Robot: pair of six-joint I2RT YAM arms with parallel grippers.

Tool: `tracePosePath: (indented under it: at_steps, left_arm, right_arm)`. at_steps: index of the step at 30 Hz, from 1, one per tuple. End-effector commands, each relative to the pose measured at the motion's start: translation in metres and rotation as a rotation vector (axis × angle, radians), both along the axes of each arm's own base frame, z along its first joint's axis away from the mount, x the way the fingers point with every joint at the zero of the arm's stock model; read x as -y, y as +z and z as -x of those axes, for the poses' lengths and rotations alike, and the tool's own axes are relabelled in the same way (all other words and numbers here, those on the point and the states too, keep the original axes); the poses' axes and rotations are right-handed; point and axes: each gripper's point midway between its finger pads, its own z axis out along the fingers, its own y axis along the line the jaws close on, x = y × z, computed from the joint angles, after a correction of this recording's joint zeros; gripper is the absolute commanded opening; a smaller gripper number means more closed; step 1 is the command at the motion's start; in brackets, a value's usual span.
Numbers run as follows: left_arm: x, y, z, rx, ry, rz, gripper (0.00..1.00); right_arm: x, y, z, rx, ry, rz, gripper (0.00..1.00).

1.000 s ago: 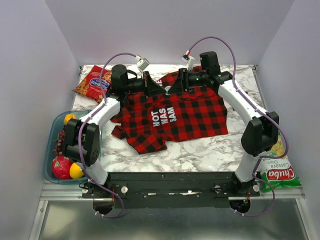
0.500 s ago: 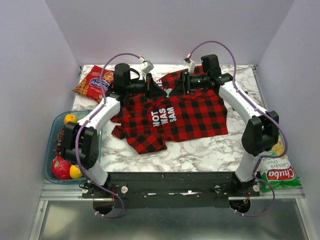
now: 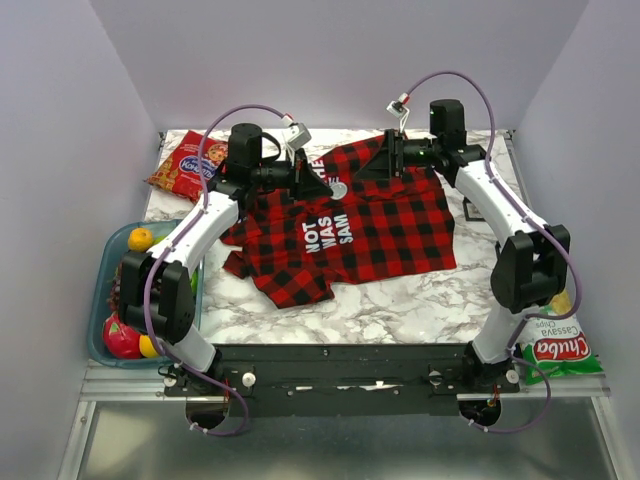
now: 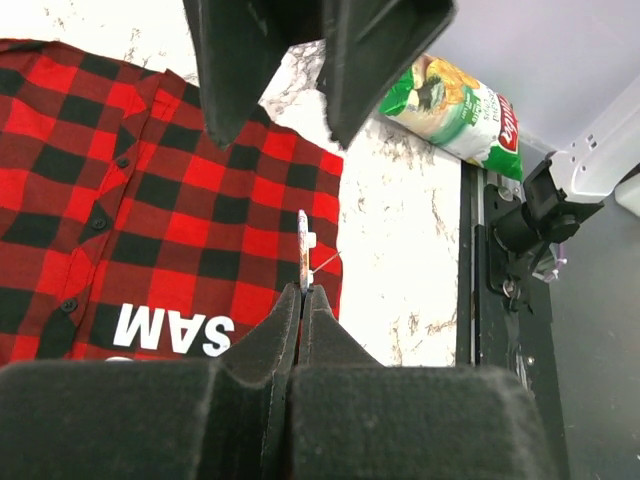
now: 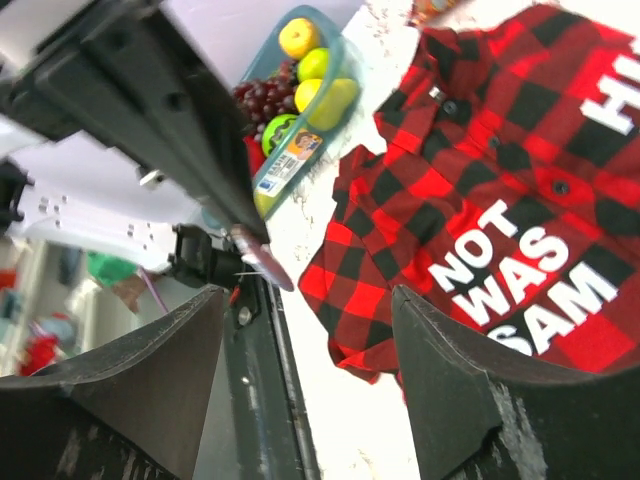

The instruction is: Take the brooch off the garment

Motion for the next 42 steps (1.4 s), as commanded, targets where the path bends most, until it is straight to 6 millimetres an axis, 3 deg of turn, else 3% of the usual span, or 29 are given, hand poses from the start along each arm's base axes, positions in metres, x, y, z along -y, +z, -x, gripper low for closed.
tracePosePath:
  at_steps: [1,6,7,11,25,42]
  left_arm:
    - [0.003,0.011,0.001,0.007,-0.023,0.015,0.0]
    - [0.007,0.035,-0.002,0.013,-0.034,0.118,0.0]
    - [0.008,0.042,0.002,-0.063,-0.031,0.153,0.0]
    - [0.009,0.054,0.004,-0.062,-0.054,0.206,0.0]
    - [0.009,0.045,0.004,-0.09,-0.05,0.193,0.0]
    - [0.01,0.045,0.006,-0.083,-0.055,0.195,0.0]
  right_arm:
    - [0.001,0.029,0.016,0.174,0.066,-0.009,0.75]
    - [0.008,0.006,0.02,0.274,0.083,0.101,0.71]
    - [0.009,0.005,0.02,0.28,0.084,0.109,0.68]
    - [0.005,0.01,0.022,0.263,0.092,0.085,0.63]
    - [-0.021,0.049,0.041,0.213,0.163,-0.047,0.62]
    - [-0.024,0.038,0.032,0.177,0.104,-0.016,0.6]
